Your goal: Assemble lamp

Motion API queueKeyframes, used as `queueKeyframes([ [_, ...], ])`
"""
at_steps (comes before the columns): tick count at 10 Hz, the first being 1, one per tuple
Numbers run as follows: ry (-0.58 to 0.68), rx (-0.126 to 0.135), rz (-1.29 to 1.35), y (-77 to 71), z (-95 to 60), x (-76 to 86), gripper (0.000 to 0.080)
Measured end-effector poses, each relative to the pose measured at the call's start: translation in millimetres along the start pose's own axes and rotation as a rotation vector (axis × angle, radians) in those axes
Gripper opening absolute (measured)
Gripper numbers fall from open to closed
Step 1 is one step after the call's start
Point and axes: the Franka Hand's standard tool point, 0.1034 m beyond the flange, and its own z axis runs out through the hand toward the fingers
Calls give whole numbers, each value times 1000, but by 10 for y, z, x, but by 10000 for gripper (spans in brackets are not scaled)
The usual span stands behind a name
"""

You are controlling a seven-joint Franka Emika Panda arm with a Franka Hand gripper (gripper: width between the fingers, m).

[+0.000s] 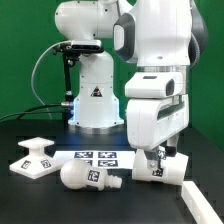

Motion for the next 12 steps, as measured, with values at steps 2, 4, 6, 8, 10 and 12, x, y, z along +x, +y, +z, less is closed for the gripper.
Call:
queueKeyframes([
  [2, 15, -14, -17, 3, 3, 10, 700],
  [4, 15, -14, -15, 4, 3, 9, 700],
  [6, 15, -14, -15, 5, 3, 8, 700],
  [8, 10, -16, -8, 16, -49, -107, 700],
  [10, -1, -47, 6, 11, -391, -504, 700],
  [12, -17, -58, -4, 11, -518, -952, 700],
])
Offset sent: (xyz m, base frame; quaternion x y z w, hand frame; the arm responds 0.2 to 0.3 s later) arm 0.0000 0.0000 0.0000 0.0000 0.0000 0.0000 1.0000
